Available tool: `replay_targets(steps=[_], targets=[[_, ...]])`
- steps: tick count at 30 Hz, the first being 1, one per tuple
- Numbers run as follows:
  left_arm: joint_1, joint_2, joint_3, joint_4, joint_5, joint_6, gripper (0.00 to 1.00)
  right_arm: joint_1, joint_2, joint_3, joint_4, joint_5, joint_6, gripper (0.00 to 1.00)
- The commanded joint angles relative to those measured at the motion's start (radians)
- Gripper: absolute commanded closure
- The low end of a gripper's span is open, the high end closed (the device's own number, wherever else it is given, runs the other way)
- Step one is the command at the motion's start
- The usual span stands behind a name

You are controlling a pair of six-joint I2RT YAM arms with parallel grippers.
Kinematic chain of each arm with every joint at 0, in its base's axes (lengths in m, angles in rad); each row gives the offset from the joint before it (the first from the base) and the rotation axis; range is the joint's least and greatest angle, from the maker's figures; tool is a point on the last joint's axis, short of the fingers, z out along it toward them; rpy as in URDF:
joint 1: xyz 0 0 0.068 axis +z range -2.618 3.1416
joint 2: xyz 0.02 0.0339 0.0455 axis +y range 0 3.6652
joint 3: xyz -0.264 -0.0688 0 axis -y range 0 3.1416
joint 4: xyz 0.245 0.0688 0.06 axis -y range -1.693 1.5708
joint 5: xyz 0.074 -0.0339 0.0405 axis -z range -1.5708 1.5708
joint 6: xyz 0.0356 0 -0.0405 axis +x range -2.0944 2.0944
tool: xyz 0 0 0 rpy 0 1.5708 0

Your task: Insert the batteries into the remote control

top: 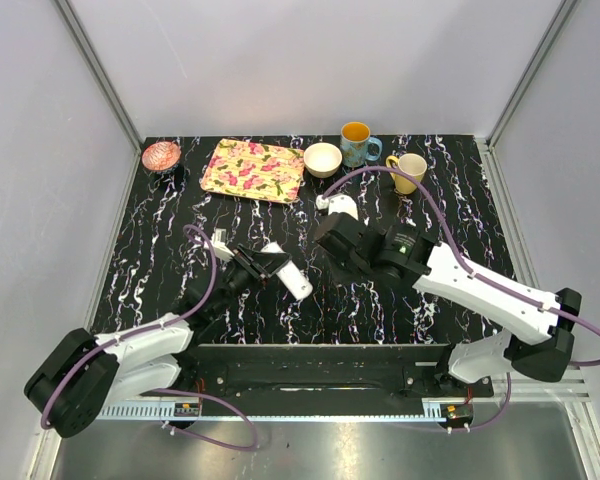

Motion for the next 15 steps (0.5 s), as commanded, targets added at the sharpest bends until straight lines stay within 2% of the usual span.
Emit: replay_targets(steps=[1,7,15], targets=[[0.002,0.028,0.035,0.08,0.008,-0.009,1.0,0.012,0.029,0.08,-0.044,-0.161,-0.016,0.94],[-0.003,0.085,0.041,0.131,0.027,-0.038,1.0,0.072,0.095,0.095,-0.038,-0.177,-0.002,0.84],[-0.019,0.097,0.06,0.16,0.046,-0.05,1.0,0.083,0.127,0.023,0.06,-0.168,0.021,0.79]])
